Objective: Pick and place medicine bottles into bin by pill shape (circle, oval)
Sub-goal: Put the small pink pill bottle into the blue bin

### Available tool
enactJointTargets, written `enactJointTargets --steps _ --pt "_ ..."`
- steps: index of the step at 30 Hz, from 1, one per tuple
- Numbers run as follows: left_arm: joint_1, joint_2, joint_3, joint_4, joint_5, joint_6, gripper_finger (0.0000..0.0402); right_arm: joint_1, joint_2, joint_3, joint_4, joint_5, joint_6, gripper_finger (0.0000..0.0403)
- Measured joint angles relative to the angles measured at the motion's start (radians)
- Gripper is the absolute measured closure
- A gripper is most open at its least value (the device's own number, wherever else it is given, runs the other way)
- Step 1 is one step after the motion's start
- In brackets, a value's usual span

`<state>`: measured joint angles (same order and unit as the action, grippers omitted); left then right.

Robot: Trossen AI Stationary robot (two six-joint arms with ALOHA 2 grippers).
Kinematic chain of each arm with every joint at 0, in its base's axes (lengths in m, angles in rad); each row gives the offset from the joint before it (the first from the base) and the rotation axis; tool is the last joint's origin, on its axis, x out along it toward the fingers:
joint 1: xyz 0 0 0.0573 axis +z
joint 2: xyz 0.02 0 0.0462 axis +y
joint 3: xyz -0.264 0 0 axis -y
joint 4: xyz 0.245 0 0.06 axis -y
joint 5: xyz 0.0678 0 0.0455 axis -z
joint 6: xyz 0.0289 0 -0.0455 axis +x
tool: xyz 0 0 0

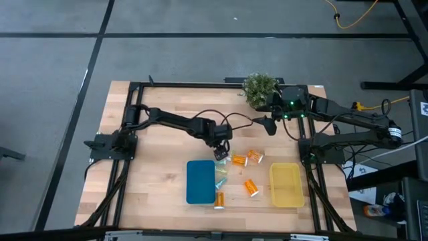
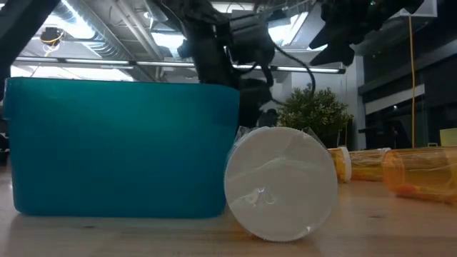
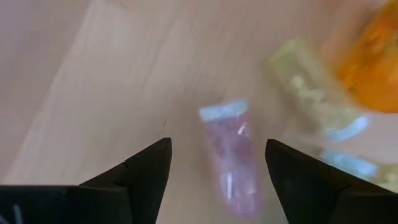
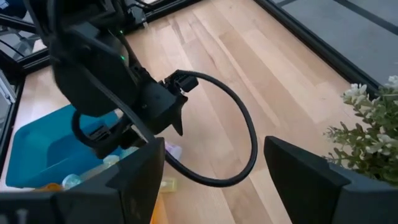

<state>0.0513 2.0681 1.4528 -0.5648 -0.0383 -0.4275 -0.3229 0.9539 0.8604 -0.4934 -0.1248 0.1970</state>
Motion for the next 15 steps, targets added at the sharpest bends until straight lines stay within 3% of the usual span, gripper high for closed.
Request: enactJointTargets --steps 8,15 --pt "0.003 0.029 0.002 -0.003 -0.004 -0.006 0.0157 0.0 0.0 0.0 0.0 0.0 0.0 0.0127" --pt "0.006 0.029 0.002 -0.008 -0.012 -0.008 0.0255 0.0 0.0 0.0 0.001 0.0 -0.021 0.0127"
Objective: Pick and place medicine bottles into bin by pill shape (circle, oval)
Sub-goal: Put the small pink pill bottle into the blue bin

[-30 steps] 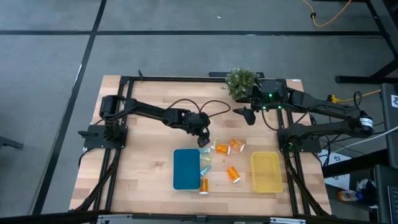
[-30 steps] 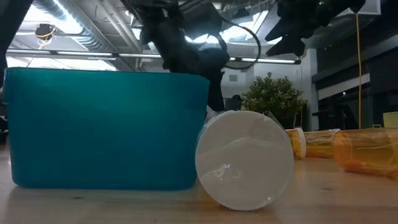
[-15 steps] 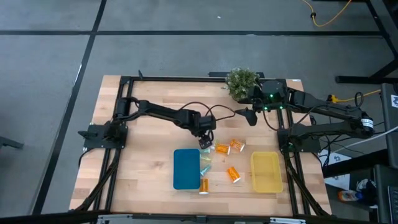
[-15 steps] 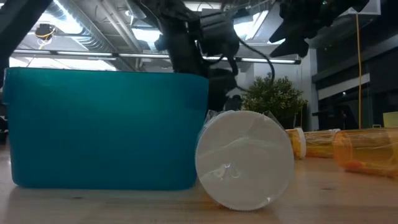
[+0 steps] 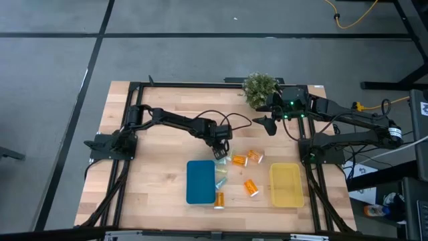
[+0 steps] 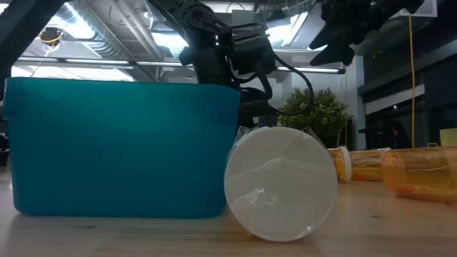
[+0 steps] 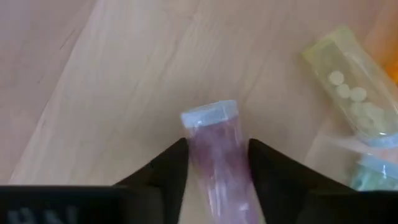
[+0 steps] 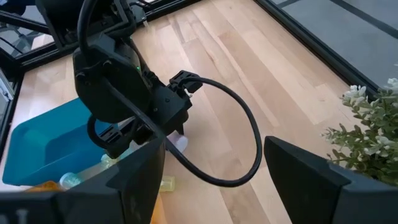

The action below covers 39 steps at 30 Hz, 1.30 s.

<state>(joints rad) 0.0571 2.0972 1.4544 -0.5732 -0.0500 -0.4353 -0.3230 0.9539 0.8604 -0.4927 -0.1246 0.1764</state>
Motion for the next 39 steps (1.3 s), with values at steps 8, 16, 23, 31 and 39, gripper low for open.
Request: enactJointTargets --steps 8,16,23,31,39 --pt "0.029 -0.118 -0.002 -0.09 0.009 -0.001 0.035 0.0 -0.005 0.0 0.001 0.0 -0.002 0.0127" --pt "-0.05 -0.316 -0.002 -0.246 -0.01 -0.058 0.0351 0.0 -0.01 0.0 0.001 0.003 -0.006 0.0127" --pt "-0.229 -0.4 -0.002 -0.23 -0.007 -0.003 0.035 -0.001 -0.009 0.0 0.003 0.003 -0.028 0.0127" --pt "-0.333 -0.4 -0.002 -0.169 -0.022 0.001 0.0317 -0.001 -0.009 0.0 0.004 0.003 -0.028 0.0127" --pt "-0.368 -0.4 -0.002 -0.17 -0.062 -0.041 0.031 -0.001 -0.009 0.0 0.003 0.001 -0.027 0.0127"
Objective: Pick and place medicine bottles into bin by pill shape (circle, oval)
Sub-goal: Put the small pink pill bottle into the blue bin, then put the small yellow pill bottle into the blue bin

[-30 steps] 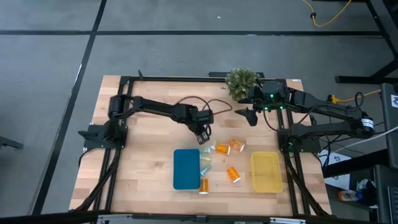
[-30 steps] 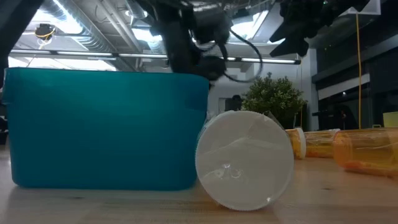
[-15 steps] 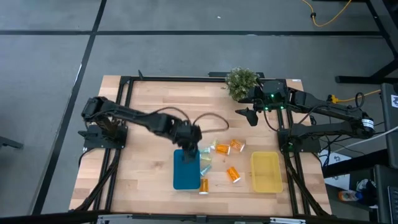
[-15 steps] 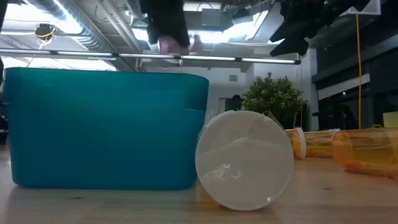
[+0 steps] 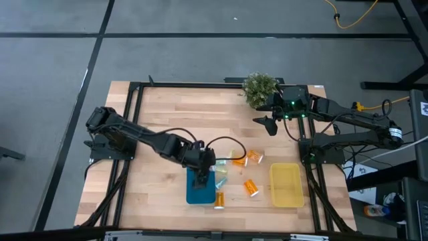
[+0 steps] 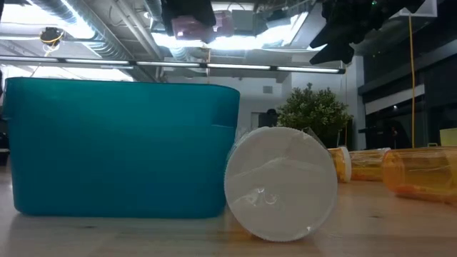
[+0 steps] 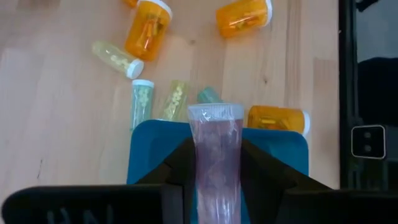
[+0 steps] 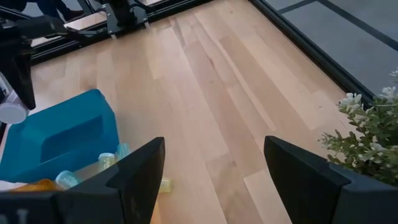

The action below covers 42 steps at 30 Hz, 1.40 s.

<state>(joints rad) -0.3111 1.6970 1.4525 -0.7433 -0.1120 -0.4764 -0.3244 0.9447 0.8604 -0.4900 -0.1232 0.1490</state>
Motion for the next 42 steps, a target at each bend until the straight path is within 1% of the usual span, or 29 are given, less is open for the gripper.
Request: enactJointTargets --steps 4,8,11,26,32,35,42 --pt "0.001 0.0 0.0 -0.014 -0.026 -0.042 0.0293 0.0 0.0 0.0 0.0 -0.001 0.004 0.0127" --pt "0.001 0.0 0.0 -0.026 -0.026 -0.07 0.0265 0.0 0.0 0.0 -0.001 -0.001 0.003 0.0127" --pt "-0.004 0.0 0.0 -0.029 -0.017 -0.079 0.0253 0.0 0.0 0.0 -0.001 -0.001 0.003 0.0127" --pt "-0.014 0.0 0.0 -0.029 -0.036 -0.064 0.0254 0.0 0.007 0.0 -0.013 -0.001 0.003 0.0127" --pt "-0.014 0.0 0.0 -0.029 -0.114 -0.062 0.0254 0.001 0.041 -0.028 0.01 -0.001 0.004 0.0127" --pt "-0.014 0.0 0.0 -0.029 -0.16 -0.031 0.0254 0.001 0.066 -0.069 0.018 -0.008 0.006 0.0127" --pt "-0.014 0.0 0.0 -0.043 -0.166 0.144 0.0254 0.002 0.108 -0.144 0.061 -0.009 0.084 0.0127"
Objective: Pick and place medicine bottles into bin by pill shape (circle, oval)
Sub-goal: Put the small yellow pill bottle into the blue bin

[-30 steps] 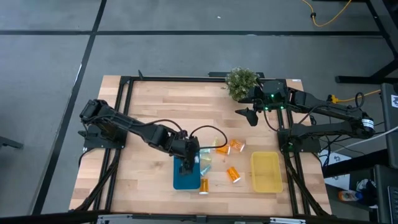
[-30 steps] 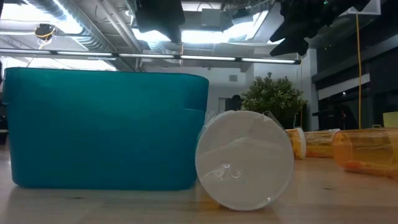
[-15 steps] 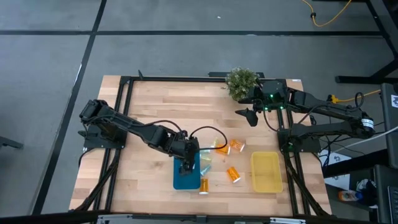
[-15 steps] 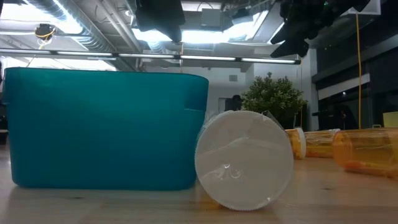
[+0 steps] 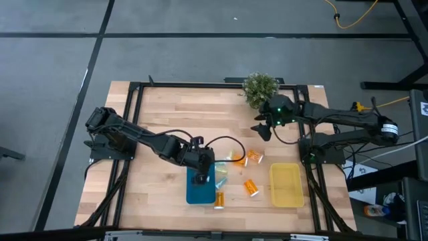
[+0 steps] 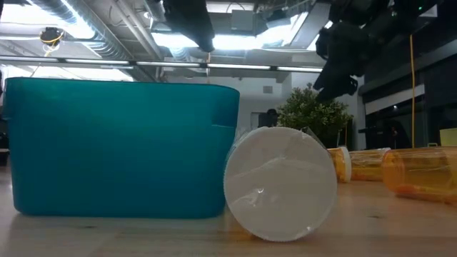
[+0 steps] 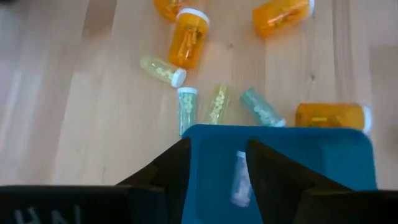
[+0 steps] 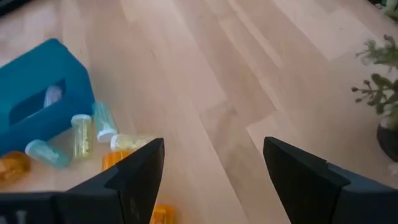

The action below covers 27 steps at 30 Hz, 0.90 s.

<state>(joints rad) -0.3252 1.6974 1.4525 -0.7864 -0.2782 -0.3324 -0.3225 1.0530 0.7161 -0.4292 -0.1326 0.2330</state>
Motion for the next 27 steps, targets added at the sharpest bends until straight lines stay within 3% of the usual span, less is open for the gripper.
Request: enactJointTargets --steps 5,15,27 --pt "0.007 0.0 0.0 -0.011 -0.007 0.184 0.0254 0.0 0.002 -0.009 0.047 0.0 0.025 0.0127" --pt "0.009 0.0 0.0 -0.144 -0.133 0.035 0.0254 0.0 0.001 -0.009 0.175 -0.001 0.023 0.0127" --pt "0.091 -0.09 -0.078 -0.102 -0.007 0.08 0.0254 0.0 0.001 -0.009 0.17 -0.002 0.023 0.0127"
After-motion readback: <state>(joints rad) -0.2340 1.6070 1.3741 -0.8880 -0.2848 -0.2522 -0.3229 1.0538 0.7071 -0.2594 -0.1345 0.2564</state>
